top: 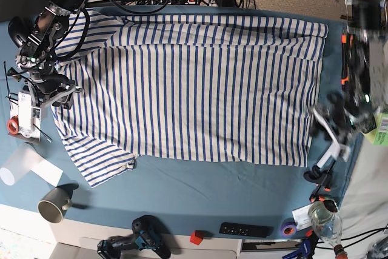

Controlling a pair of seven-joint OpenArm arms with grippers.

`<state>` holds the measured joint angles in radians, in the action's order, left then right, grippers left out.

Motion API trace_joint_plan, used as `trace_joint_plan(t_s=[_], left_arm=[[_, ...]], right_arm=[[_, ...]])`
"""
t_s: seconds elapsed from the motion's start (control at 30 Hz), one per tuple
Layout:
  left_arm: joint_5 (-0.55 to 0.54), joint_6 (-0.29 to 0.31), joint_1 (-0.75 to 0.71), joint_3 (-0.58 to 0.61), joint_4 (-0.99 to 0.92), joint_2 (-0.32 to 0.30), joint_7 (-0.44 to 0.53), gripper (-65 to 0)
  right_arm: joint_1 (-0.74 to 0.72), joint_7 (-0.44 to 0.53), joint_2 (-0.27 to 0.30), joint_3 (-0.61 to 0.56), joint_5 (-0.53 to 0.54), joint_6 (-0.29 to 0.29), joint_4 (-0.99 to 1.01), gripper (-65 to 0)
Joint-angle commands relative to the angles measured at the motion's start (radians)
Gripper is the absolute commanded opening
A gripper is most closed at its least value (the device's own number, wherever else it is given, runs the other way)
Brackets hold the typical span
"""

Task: Fold the T-shirt properly
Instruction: 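Move right gripper to the sleeve-side hem corner, left gripper to the other hem corner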

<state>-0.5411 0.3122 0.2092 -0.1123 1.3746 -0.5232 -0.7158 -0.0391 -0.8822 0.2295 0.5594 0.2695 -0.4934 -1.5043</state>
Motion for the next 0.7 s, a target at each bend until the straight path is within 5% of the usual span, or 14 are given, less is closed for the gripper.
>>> trace_joint_plan(t_s=[0.0,0.33,0.67], left_arm=[[-0.037,0.004,0.059,-0.006,-0.052,-0.015,0.013,-36.7],[-0.241,0.134,0.385,-0.006,-0.668,0.008,-0.057,-34.7],[-0.275,0.126,0.492,-0.006,-0.779,0.023,-0.048,-33.8]], right_arm=[[-0.016,0.024,0.016,0.002,0.018,0.000,-0.018,-43.1],[-0.016,0.022,0.005,0.002,0.033,0.000,-0.018,-43.1],[-0.016,0.023,-0.006,0.002,0.037,0.000,-0.018,-43.1]])
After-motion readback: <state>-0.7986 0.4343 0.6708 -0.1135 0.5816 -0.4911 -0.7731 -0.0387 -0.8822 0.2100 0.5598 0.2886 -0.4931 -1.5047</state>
